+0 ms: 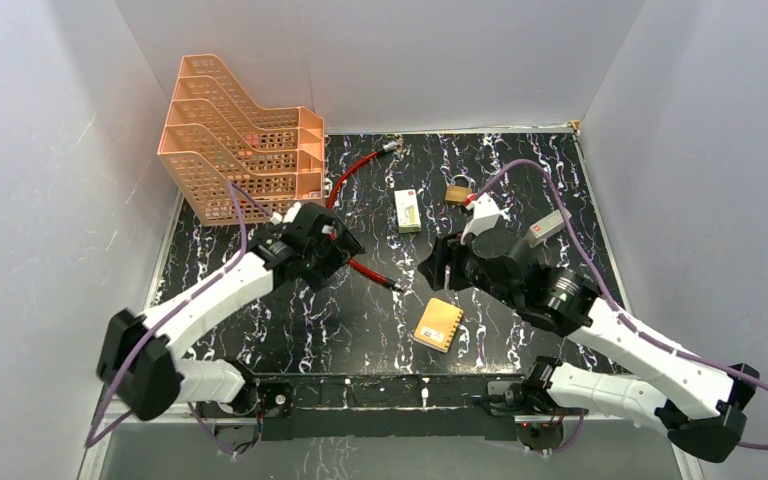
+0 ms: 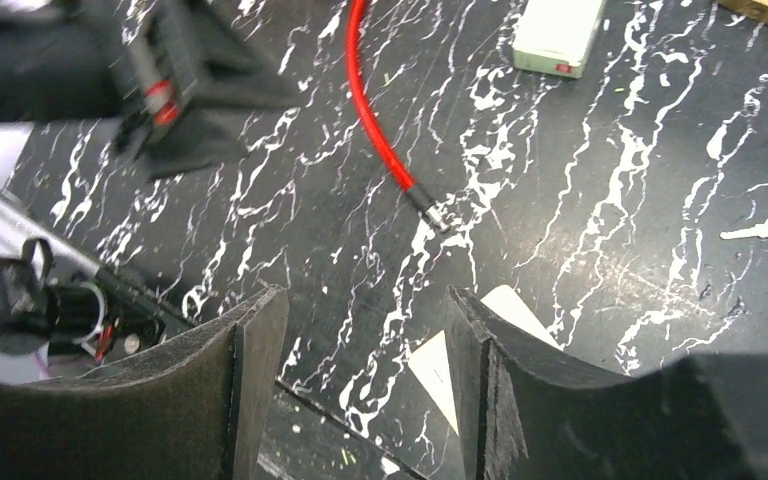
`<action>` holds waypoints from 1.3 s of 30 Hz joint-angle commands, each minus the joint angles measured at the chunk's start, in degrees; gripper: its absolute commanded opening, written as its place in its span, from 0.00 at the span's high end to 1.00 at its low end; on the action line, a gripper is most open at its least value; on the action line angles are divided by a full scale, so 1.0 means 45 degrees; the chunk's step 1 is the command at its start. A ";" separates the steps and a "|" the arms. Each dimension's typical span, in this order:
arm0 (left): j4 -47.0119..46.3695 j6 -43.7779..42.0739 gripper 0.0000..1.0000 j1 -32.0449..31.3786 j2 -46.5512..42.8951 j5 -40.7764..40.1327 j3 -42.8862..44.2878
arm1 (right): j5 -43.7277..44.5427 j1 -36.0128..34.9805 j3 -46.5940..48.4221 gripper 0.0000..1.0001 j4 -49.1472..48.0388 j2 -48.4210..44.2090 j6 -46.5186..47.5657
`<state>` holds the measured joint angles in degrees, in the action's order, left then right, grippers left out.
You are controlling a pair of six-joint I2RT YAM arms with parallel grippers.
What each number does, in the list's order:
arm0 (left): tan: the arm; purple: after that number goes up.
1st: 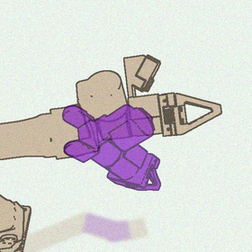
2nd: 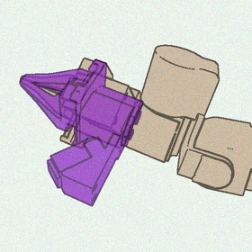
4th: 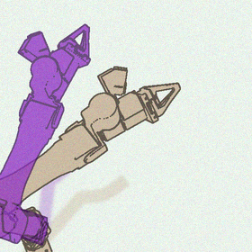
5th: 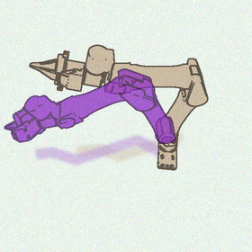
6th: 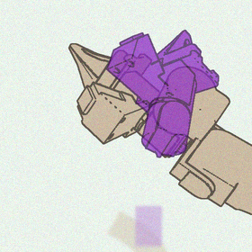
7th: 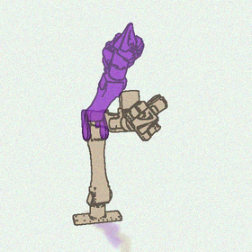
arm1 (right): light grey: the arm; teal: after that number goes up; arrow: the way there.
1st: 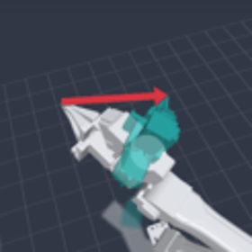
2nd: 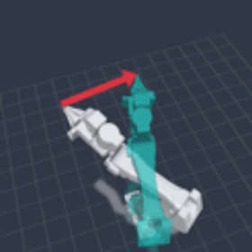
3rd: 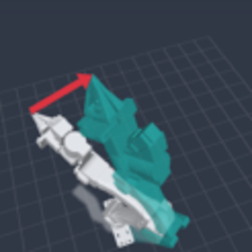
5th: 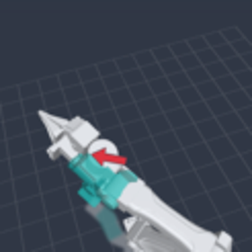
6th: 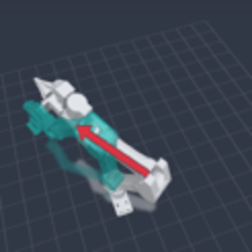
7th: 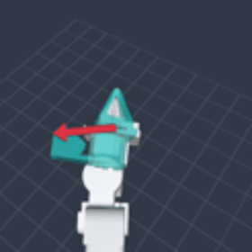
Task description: Unlock with the key
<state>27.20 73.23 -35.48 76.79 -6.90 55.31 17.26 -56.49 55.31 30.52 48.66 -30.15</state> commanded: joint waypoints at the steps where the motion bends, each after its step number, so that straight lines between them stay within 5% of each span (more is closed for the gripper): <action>1: 0.1173 -0.2409 0.02 -0.1356 -0.2429 -0.0754 -0.0393 | 0.2559 0.0024 0.1023 0.32 -0.0028 0.0928 -0.0846; 7: 0.0696 -0.5871 0.02 -0.1485 -0.6471 -0.0745 -0.2084 | 0.4991 0.1308 0.0768 0.29 -0.0378 0.1775 -0.1329; 12: 0.1065 -0.6755 0.02 -0.1470 -0.8215 -0.1789 -0.2179 | 0.1235 0.6089 -0.0277 0.31 -0.0524 0.2949 -0.2080; 19: 0.1488 -0.6639 0.03 -0.1468 -0.8353 -0.2452 -0.2396 | -0.0619 0.8712 -0.1934 0.34 -0.3766 0.3278 -0.2031; 31: 0.1359 -0.5776 0.03 -0.1459 -0.8150 -0.2558 -0.3004 | -0.1199 0.9604 0.3396 0.22 -0.5052 1.0710 -0.1067; 39: 0.1284 -0.5542 0.04 -0.1470 -0.7312 -0.2601 -0.2888 | -0.1857 1.0821 0.6165 0.35 -0.5653 1.4367 -0.0102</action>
<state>33.08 47.59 -42.19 43.05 -17.17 41.71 10.41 -10.00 76.75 8.25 108.38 -34.30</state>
